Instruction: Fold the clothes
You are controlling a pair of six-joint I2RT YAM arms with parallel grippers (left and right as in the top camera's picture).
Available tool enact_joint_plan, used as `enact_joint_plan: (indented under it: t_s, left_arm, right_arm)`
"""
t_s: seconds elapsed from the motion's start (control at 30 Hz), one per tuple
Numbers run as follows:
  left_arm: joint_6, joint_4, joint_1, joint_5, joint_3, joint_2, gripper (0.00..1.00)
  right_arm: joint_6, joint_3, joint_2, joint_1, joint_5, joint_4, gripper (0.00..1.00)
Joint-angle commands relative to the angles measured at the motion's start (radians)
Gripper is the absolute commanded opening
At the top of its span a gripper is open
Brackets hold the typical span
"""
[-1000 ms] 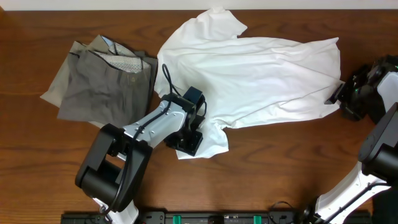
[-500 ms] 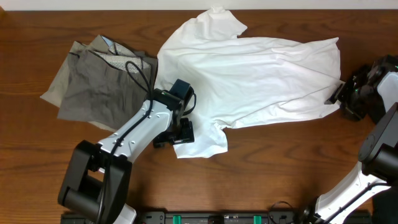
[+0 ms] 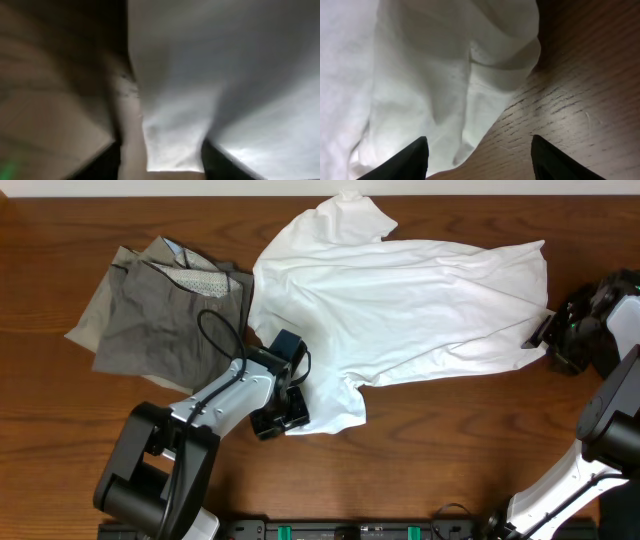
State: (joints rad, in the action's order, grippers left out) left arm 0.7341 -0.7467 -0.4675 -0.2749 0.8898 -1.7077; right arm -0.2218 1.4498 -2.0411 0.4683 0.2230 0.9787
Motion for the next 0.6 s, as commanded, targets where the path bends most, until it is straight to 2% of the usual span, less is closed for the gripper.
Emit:
enact_joint_plan:
  t_s: [0.0, 0.03, 0.07, 0.27, 0.4, 0.57]
  left_arm:
    - [0.012, 0.018, 0.000, -0.005, -0.009, -0.006, 0.19]
    - [0.011, 0.020, 0.000, -0.005, -0.009, -0.006, 0.09]
    - [0.011, 0.019, 0.000, -0.005, -0.009, -0.006, 0.06]
    - [-0.010, 0.002, 0.002, -0.005, -0.009, 0.003, 0.06]
    - [-0.031, -0.014, 0.002, -0.004, -0.009, 0.021, 0.06]
    - [-0.061, -0.026, 0.002, -0.004, -0.009, 0.036, 0.06]
  right_arm:
    - [0.010, -0.006, 0.027, 0.000, -0.009, -0.001, 0.64]
    - [0.010, -0.006, 0.027, 0.000, -0.010, -0.002, 0.64]
    - [0.011, -0.006, 0.027, 0.000, -0.010, -0.003, 0.64]
    - [0.019, -0.006, 0.027, 0.001, -0.036, -0.023, 0.61]
    - [0.018, -0.006, 0.027, 0.003, -0.098, -0.054, 0.64]
    - [0.018, -0.006, 0.027, 0.003, -0.002, -0.109, 0.52]
